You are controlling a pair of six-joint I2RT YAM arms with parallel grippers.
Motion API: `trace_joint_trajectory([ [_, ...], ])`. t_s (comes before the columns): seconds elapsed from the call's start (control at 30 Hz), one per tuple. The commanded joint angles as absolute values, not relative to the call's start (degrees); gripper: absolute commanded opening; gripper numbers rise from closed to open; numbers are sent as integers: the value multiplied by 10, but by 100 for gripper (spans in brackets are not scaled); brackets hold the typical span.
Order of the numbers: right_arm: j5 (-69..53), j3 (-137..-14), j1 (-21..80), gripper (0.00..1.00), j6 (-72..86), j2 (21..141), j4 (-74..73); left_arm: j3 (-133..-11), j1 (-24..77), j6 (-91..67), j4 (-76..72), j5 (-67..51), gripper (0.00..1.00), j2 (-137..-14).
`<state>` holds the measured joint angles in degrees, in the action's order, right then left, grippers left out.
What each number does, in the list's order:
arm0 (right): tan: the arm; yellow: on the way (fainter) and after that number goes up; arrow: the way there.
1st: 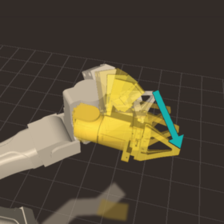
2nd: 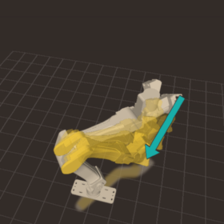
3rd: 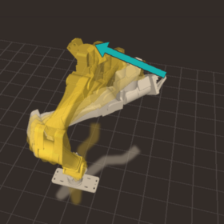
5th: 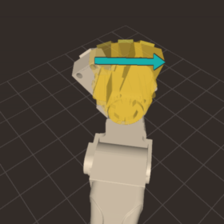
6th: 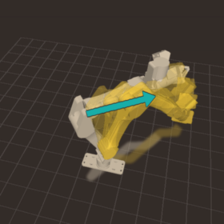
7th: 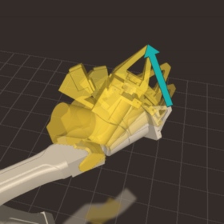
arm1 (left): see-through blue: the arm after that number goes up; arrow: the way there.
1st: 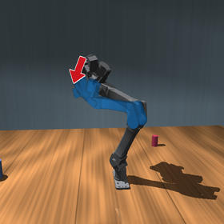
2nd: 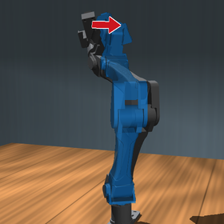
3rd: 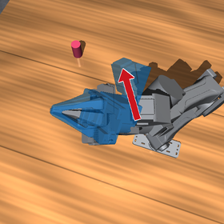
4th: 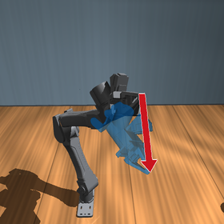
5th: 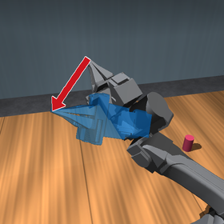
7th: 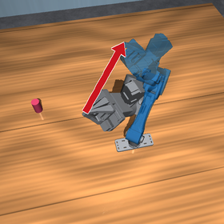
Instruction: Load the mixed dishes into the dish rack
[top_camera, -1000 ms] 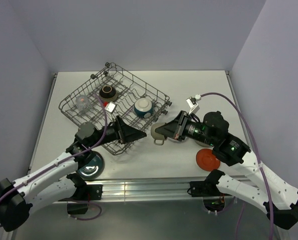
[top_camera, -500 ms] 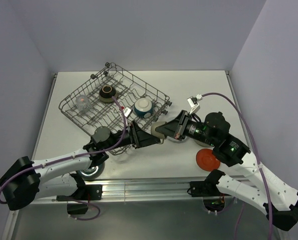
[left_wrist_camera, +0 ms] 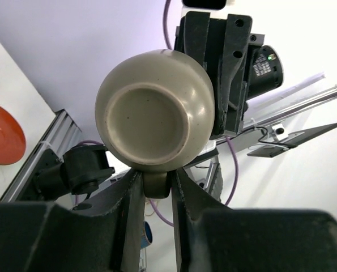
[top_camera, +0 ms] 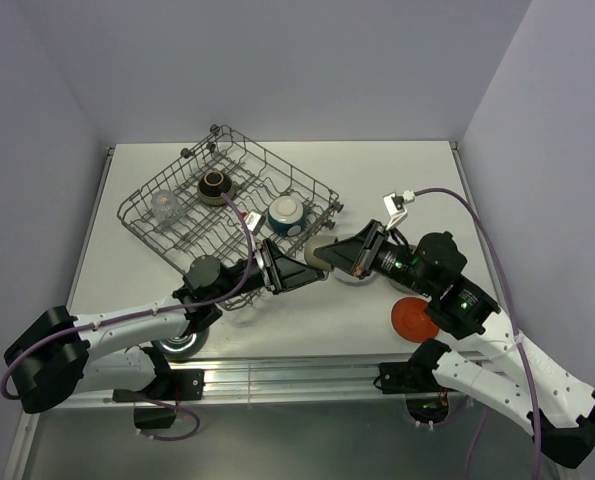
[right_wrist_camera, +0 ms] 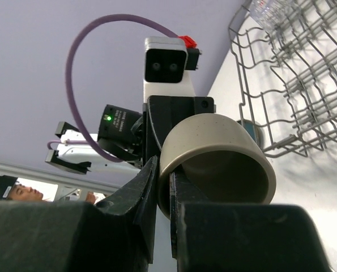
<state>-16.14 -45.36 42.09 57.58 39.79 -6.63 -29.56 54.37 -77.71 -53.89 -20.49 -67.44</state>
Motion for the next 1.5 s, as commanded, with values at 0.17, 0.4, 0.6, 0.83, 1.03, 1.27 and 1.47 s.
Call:
trace_joint_trajectory([
  [0.17,-184,-407,425,0,589,374,-4,-285,551,-817,-718,-187,0,-689],
  [0.4,-144,-421,425,86,535,352,-64,-307,542,-819,-679,-221,0,-722],
  [0.6,-104,-455,425,100,517,338,-158,-296,488,-817,-627,-267,0,-730],
  [0.83,-1,-475,425,100,510,265,-297,-457,427,-561,-27,-121,0,-623],
  [1.03,52,-481,425,100,492,223,-357,-609,425,-439,232,81,0,-671],
  [1.27,67,-488,425,100,482,224,-393,-636,407,-406,300,169,0,-764],
  [1.47,72,-487,425,100,476,217,-407,-621,384,-397,262,185,0,-832],
])
